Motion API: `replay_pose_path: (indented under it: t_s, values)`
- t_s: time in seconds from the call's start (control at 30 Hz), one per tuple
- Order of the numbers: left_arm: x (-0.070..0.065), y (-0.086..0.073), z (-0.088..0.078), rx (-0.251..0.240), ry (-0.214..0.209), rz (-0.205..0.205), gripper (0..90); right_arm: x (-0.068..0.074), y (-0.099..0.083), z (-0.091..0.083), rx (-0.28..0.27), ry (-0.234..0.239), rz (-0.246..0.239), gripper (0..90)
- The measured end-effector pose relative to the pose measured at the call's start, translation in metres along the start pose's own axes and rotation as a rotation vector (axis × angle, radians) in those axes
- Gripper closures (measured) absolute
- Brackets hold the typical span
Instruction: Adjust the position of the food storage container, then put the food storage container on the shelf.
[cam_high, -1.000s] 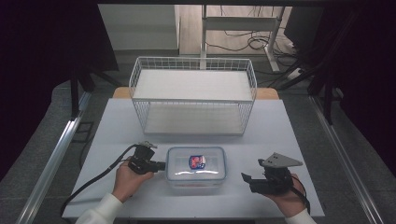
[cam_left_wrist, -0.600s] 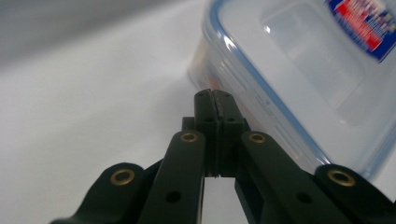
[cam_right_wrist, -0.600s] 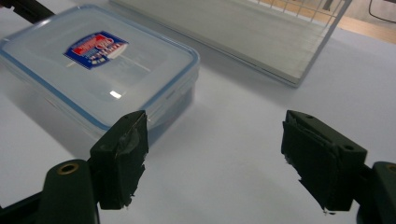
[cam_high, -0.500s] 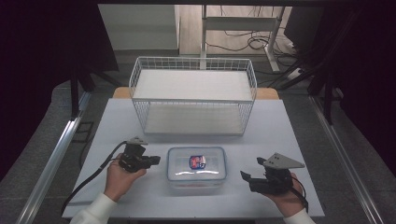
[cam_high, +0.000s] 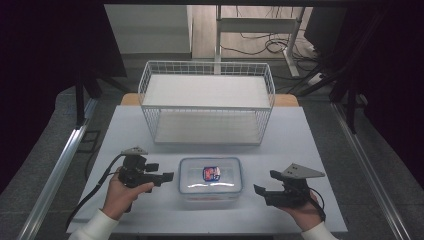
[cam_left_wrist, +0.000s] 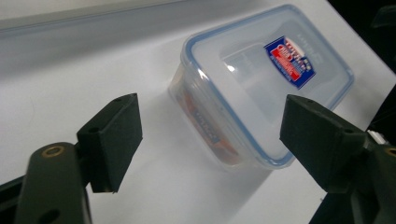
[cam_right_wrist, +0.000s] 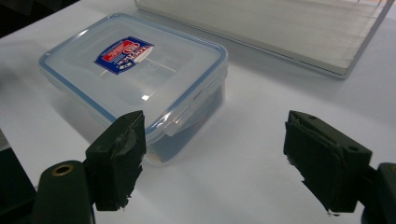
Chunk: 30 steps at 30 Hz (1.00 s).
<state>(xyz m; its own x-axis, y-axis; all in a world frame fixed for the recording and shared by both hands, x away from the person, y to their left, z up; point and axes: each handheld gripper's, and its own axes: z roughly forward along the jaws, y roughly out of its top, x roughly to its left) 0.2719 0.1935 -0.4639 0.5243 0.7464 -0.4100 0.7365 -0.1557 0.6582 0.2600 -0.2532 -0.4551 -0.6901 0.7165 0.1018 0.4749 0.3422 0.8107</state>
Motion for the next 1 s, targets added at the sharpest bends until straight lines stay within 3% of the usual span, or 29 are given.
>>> replay_pose_path:
  t_s: [0.2, 0.3, 0.37, 0.63, 0.83, 1.0]
  values:
    - [-0.001, -0.003, -0.003, -0.014, 0.006, -0.007, 17.6, -0.002, 0.002, 0.003, -0.011, 0.014, 0.016, 20.6]
    - [0.000, -0.006, -0.002, -0.021, -0.041, -0.040, 17.2, -0.002, 0.003, 0.004, -0.013, 0.029, 0.031, 20.5]
    - [0.002, -0.007, -0.001, -0.024, -0.044, -0.055, 16.6, -0.002, 0.003, 0.006, -0.019, 0.049, 0.051, 20.3]
    - [0.004, -0.008, 0.003, -0.039, -0.078, -0.085, 17.0, 0.001, 0.003, 0.010, -0.017, 0.041, 0.087, 21.3]
    - [0.005, -0.010, 0.013, -0.040, -0.096, -0.104, 16.8, 0.001, 0.002, 0.015, 0.017, 0.038, 0.070, 22.4]
    - [0.007, -0.010, 0.027, -0.027, -0.148, -0.139, 16.6, 0.001, 0.003, 0.015, 0.018, 0.022, 0.067, 22.4]
